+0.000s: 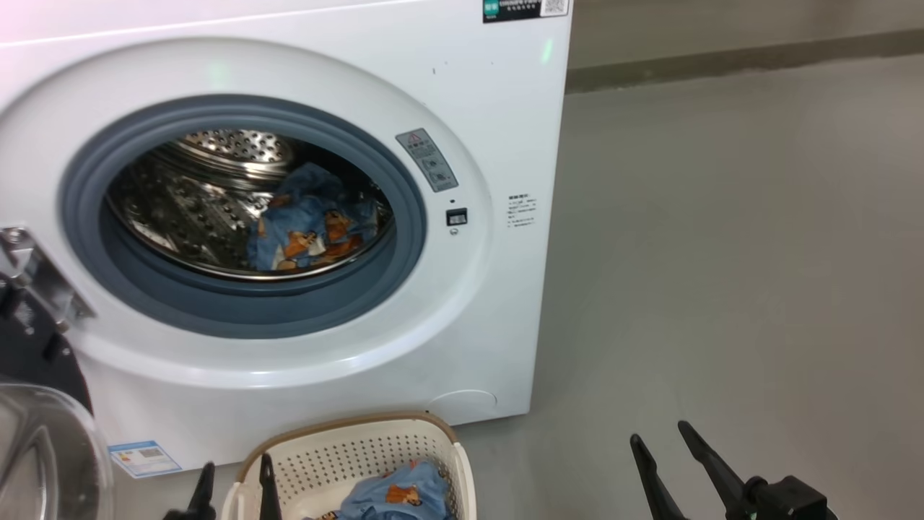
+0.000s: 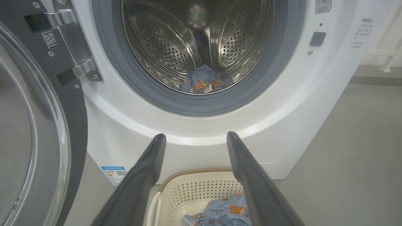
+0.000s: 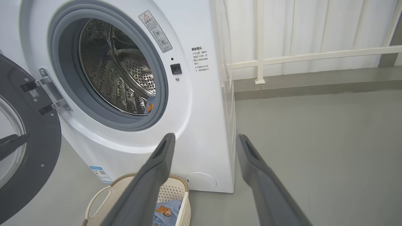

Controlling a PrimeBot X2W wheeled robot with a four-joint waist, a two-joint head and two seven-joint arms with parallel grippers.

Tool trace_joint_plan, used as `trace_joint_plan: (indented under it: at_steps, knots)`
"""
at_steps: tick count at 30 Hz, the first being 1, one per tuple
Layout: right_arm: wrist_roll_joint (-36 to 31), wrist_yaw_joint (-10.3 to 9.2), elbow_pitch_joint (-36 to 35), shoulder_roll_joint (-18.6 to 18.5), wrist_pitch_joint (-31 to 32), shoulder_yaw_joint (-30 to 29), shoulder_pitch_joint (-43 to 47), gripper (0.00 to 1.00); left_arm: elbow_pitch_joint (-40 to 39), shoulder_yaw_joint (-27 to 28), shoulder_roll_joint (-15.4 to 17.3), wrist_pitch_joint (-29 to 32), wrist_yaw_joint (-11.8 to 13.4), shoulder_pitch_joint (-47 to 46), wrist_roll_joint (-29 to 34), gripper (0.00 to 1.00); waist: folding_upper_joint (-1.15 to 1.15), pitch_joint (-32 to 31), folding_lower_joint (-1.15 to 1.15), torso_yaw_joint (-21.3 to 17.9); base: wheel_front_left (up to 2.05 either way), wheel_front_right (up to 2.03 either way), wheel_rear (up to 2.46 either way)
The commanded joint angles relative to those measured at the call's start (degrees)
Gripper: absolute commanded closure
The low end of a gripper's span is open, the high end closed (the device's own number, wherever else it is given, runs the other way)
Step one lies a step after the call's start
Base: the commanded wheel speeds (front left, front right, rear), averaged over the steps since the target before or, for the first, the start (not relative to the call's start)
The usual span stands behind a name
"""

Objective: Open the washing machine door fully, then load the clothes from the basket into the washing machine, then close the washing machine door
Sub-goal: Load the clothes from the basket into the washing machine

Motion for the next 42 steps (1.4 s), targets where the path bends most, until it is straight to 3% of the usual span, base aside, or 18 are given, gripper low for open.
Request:
trace_joint_plan:
  at_steps: [1, 19, 42]
  knots:
    - [-0.02, 0.16, -1.32, -0.70, -0.28, 1.63, -0.37, 0.00, -2.02, 1.75, 0.47, -0.38, 0.24, -0.39, 0.36, 0.00, 0.00, -1.06, 0.00, 1.02, 0.00, 0.00, 0.00]
    - [0.25, 0.16, -1.83, -1.43, -0.28, 0.90, 1.40, 0.00, -9.34, 2.32, 0.43, -0.38, 0.09, 8.74, -0.43, 0.00, 0.00, -3.51, 0.00, 4.93, 0.00, 0.00, 0.00]
    - [-0.23, 0.16, -1.80, -1.51, -0.28, -0.13, 1.04, 0.00, -9.92, 3.41, 0.42, -0.38, -0.99, 9.81, -0.41, 0.00, 0.00, -2.31, 0.00, 3.64, 0.00, 0.00, 0.00]
